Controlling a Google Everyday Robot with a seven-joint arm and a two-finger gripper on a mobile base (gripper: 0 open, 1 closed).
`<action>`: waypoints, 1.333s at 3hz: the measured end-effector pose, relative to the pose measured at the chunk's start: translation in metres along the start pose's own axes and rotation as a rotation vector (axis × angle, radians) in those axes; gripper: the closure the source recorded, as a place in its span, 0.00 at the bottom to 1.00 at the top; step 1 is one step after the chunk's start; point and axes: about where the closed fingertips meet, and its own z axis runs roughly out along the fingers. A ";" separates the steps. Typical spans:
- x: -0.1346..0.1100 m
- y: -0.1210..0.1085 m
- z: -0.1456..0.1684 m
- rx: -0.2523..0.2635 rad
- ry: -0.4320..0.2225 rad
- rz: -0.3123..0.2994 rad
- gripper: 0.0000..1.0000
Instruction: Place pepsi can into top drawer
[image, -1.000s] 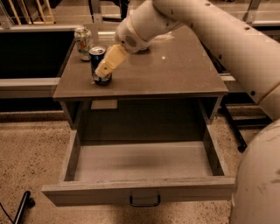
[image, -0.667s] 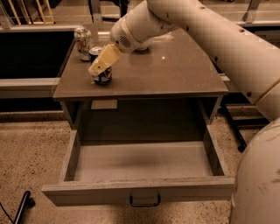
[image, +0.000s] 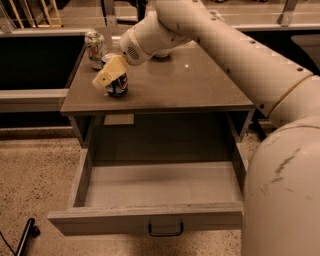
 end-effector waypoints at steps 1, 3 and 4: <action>0.002 -0.004 0.011 -0.014 -0.006 0.021 0.17; 0.001 -0.004 0.023 -0.047 -0.049 0.029 0.64; 0.002 0.000 0.015 -0.077 -0.087 0.004 0.87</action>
Offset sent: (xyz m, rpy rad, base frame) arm 0.0138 0.0164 -0.0016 0.0600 0.0190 0.0175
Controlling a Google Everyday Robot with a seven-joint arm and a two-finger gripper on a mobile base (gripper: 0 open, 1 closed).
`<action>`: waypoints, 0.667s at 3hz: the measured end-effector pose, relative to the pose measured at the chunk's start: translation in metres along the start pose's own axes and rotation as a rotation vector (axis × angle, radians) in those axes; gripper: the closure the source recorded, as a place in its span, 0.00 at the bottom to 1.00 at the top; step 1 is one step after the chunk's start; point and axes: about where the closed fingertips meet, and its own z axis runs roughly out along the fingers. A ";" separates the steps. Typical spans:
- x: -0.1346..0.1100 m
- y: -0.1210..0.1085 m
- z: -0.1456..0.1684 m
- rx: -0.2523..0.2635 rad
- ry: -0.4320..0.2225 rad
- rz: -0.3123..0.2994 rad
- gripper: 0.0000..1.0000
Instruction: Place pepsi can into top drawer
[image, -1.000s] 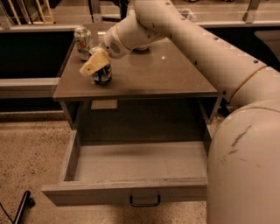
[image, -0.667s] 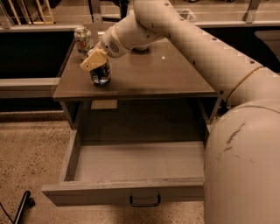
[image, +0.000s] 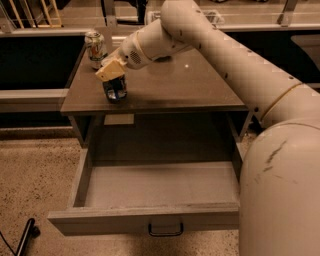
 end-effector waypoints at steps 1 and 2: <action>-0.008 0.035 -0.037 -0.043 -0.072 -0.094 1.00; -0.006 0.095 -0.084 -0.057 -0.115 -0.226 1.00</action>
Offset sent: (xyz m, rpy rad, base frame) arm -0.1990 -0.1350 0.0429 0.0631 -0.2835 0.2093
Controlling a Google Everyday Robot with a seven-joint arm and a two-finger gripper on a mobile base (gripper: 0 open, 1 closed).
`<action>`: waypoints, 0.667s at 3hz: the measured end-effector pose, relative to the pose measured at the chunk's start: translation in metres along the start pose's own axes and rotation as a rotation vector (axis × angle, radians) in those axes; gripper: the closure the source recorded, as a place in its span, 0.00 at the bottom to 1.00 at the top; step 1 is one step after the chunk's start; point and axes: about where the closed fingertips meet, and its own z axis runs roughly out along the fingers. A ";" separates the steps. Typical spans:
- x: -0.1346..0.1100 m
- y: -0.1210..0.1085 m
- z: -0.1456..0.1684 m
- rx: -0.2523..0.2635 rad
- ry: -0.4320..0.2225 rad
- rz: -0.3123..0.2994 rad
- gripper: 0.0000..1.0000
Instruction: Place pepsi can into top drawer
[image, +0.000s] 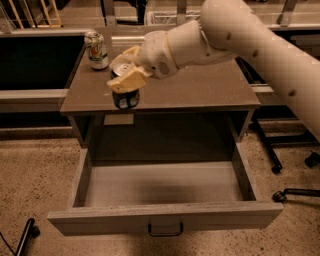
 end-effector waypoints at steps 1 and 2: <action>0.007 0.050 -0.018 0.033 0.121 -0.107 1.00; 0.013 0.068 -0.015 0.021 0.168 -0.126 1.00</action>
Offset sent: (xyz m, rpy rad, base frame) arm -0.0479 -0.0177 -0.0077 -0.1143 -0.1036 -0.0062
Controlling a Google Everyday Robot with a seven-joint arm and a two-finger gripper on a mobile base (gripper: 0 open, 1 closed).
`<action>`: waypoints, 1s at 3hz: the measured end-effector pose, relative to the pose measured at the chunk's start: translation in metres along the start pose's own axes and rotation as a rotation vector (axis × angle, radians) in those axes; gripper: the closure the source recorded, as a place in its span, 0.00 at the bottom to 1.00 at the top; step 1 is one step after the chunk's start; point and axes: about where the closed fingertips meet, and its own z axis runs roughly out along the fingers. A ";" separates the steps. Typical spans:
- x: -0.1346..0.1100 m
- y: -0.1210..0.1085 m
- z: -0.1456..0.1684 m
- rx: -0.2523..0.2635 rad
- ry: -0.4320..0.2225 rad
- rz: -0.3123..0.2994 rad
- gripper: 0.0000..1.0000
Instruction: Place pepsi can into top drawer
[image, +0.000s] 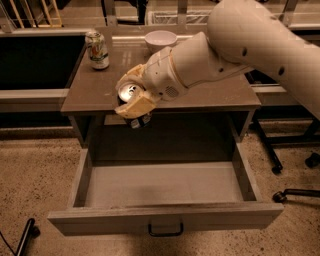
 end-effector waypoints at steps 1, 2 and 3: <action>-0.001 0.007 -0.001 0.061 -0.042 0.037 1.00; 0.055 0.032 0.022 0.121 0.000 0.146 1.00; 0.108 0.056 0.043 0.155 0.052 0.228 1.00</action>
Offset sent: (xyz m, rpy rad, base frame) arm -0.0289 -0.0347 -0.1750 0.0159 0.1601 -0.3248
